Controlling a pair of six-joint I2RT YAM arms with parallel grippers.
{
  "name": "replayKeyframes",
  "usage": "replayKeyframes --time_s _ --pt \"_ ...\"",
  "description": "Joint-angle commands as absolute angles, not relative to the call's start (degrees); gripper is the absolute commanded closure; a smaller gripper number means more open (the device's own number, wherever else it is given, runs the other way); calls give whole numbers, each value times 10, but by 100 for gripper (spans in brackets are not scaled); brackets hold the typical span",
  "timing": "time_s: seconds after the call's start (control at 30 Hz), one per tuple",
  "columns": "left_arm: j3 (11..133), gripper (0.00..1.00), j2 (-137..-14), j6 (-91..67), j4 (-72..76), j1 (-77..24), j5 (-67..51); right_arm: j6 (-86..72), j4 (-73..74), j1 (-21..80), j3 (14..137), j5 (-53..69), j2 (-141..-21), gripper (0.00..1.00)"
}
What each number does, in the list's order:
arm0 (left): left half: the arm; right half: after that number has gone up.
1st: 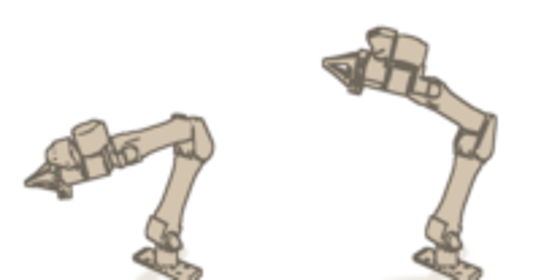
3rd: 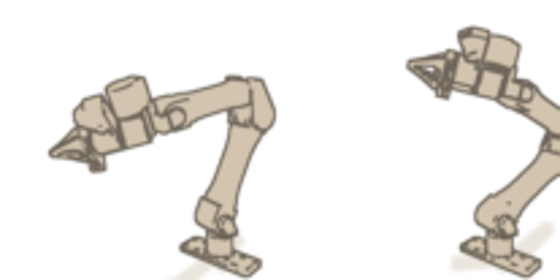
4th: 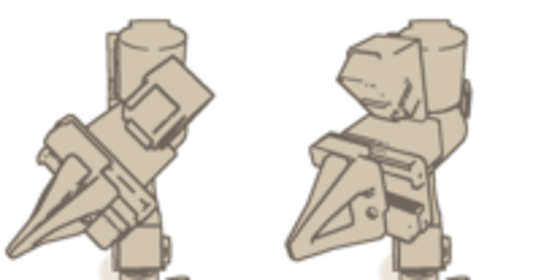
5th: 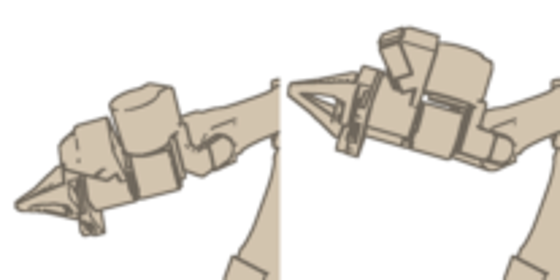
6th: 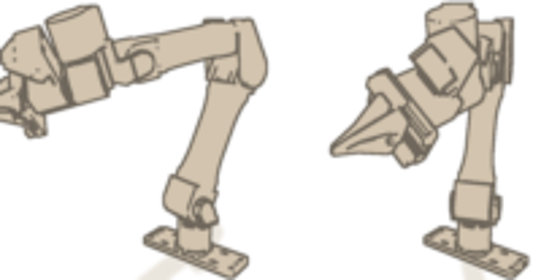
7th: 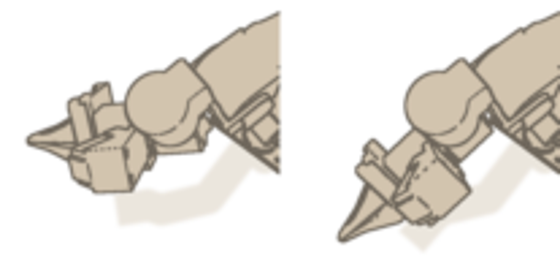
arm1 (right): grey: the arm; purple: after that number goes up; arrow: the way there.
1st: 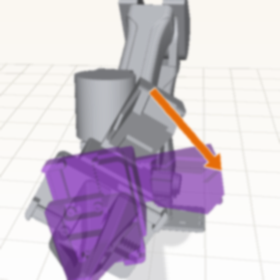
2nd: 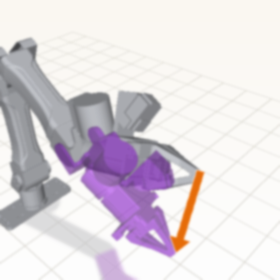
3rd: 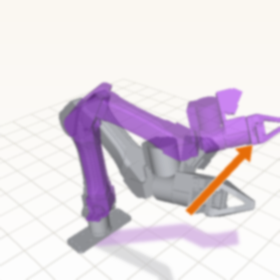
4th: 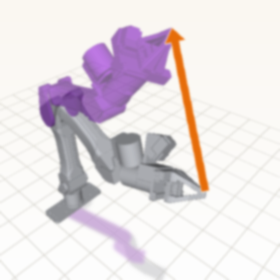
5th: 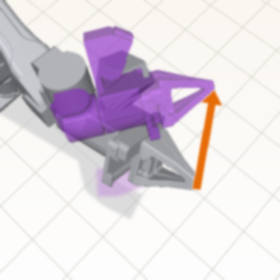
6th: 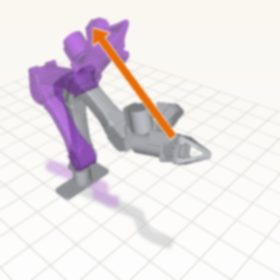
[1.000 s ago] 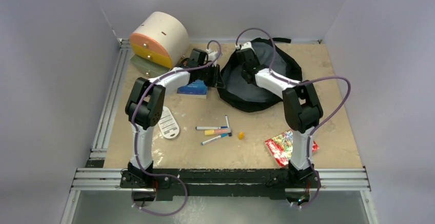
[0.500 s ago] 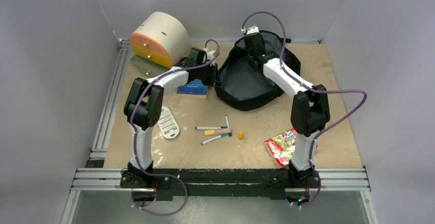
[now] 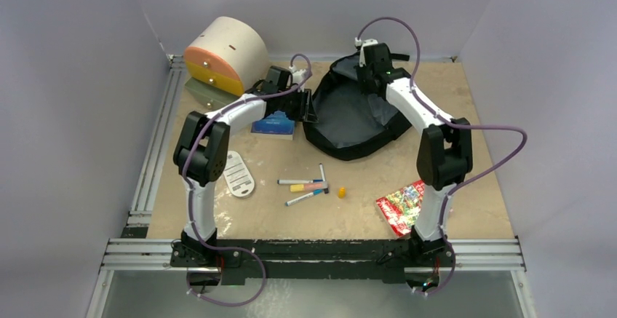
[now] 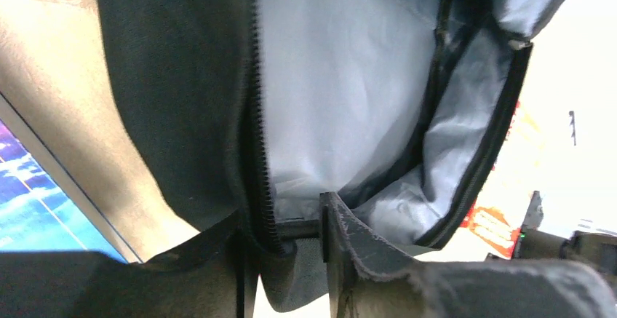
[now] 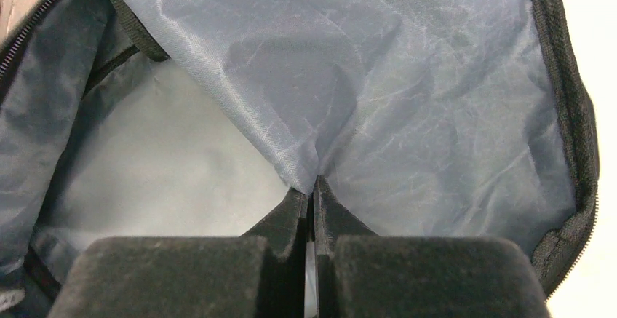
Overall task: Pack the student bag
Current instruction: Adjust the student bag at the center of the board.
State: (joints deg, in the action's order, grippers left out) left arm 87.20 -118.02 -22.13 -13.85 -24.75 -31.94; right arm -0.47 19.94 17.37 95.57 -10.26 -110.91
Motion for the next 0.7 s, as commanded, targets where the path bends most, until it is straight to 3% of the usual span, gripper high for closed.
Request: replayKeyframes --time_s 0.0,0.2,0.47,0.67 --pt "886 63 -1108 -235 -100 -243 -346 -31 184 180 968 -82 -1122 97" --pt "877 40 -1024 -209 -131 -243 -206 -57 157 180 943 -94 -1115 94" --pt "815 38 -954 -198 -197 -242 -40 -85 131 169 916 -125 -1079 73" --pt "753 30 -891 -216 -194 -232 20 -103 105 167 887 -75 -1032 59"
